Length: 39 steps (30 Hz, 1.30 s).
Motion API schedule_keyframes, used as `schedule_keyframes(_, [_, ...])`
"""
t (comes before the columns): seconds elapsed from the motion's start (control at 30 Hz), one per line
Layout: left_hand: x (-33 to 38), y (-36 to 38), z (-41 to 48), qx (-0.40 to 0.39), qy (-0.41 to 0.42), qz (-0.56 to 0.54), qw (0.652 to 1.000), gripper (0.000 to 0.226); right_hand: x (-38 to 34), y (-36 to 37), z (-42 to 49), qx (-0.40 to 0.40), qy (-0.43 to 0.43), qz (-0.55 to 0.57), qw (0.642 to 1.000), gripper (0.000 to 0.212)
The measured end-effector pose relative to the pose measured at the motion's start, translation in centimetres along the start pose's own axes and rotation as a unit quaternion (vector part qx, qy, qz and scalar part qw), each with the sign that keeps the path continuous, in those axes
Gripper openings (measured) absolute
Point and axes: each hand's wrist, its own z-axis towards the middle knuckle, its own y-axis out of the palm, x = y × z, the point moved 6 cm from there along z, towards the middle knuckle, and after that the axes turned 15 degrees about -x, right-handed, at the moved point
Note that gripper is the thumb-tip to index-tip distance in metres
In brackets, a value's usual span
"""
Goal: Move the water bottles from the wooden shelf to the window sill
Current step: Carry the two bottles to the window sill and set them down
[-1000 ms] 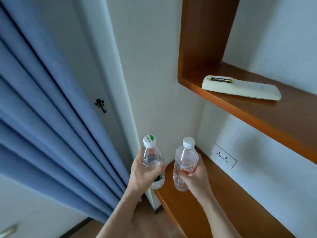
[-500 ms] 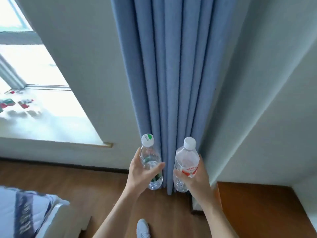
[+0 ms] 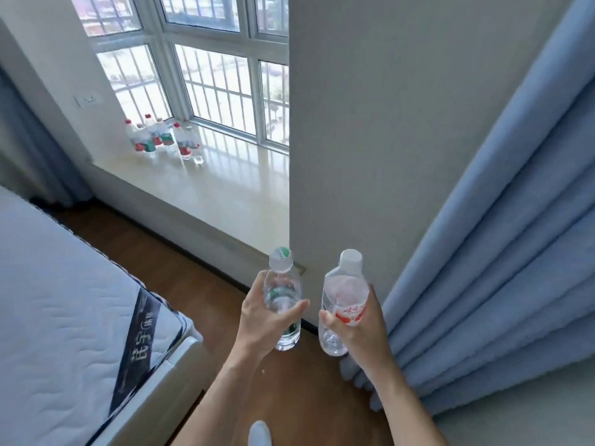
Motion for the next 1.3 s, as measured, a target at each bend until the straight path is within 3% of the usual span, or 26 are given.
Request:
schedule_keyframes(0.57, [-7.0, -21.4, 12.2, 0.127, -0.036, 0.000, 0.991, 0.051, -2.2, 16.7, 24.8, -0.095, -0.008, -0.048, 0.994, 0.064])
schedule_keyframes(0.97, [-11.3, -31.5, 21.7, 0.251, -0.085, 0.007, 0.964, 0.060, -3.2, 26.7, 42.2, -0.242, -0.044, -0.050, 0.968, 0.066])
schedule_keyframes(1.3, [-11.6, -39.3, 31.0, 0.368, -0.104, 0.007, 0.924, 0.053, -5.5, 33.5, 56.8, -0.363, -0.068, -0.031, 0.929, 0.064])
